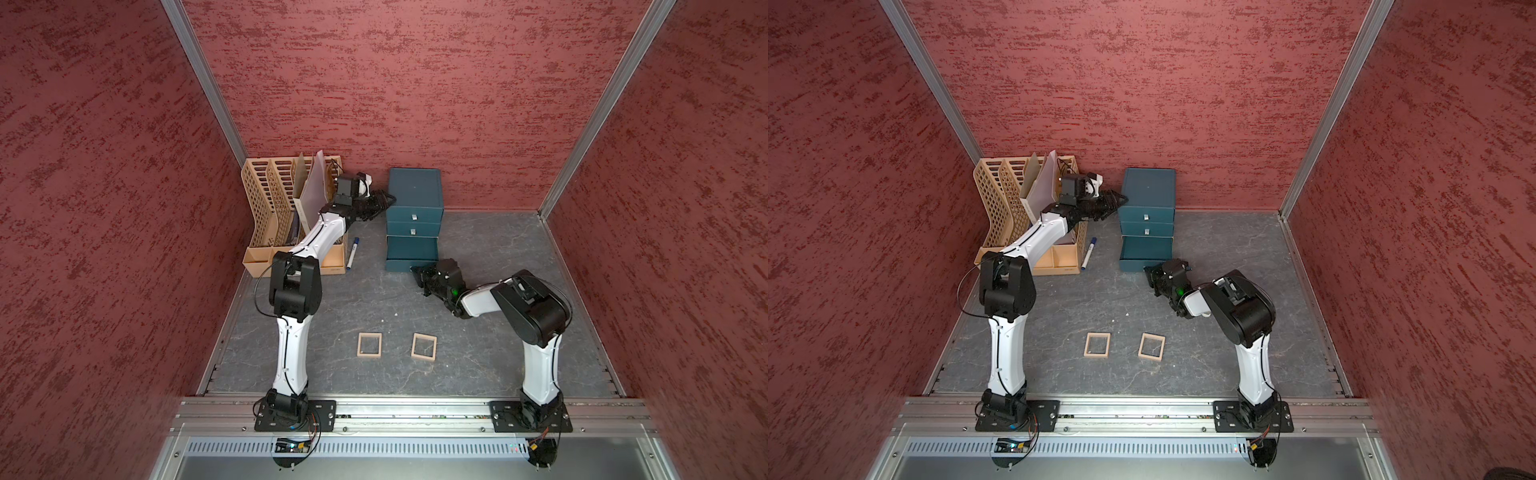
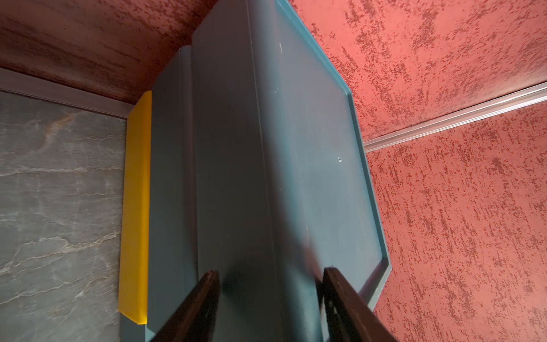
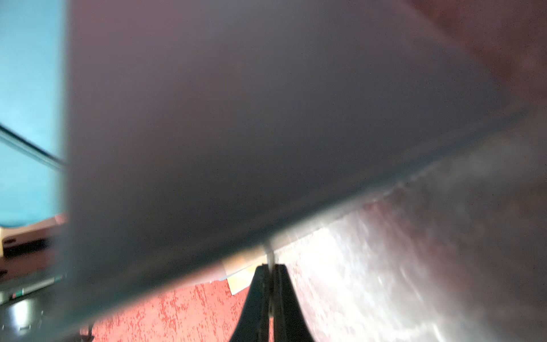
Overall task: Place the brooch boxes into the drawer by color
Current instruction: Open the drawer in the storage box.
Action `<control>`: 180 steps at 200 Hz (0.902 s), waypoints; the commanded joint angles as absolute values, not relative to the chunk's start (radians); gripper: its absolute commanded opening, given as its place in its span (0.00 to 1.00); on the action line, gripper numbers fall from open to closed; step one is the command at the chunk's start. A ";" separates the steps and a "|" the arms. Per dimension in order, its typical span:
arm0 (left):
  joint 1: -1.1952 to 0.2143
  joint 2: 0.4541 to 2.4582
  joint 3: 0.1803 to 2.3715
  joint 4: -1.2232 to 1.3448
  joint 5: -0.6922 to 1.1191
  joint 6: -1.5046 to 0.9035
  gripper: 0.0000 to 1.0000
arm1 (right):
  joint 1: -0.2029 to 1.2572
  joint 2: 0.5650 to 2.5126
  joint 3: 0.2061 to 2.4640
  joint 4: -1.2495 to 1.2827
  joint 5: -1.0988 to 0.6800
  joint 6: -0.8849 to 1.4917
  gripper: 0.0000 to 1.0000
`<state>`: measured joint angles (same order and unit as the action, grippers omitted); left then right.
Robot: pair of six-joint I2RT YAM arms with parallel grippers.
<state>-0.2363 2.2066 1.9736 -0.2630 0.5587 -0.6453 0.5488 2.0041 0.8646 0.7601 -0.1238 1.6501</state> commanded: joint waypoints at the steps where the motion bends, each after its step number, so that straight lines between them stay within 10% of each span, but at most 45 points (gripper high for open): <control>1: -0.245 2.216 1.990 -0.321 0.552 -0.618 0.59 | 0.564 1.961 0.843 0.762 -0.097 1.662 0.00; 180: -0.250 2.221 2.012 -0.335 0.546 -0.621 0.59 | 0.598 1.895 0.768 0.692 -0.089 1.687 0.07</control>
<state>-0.2405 2.2066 1.9930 -0.3008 0.5526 -0.6380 0.5930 1.8999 0.7712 0.6880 -0.1036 1.6711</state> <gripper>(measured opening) 0.589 0.063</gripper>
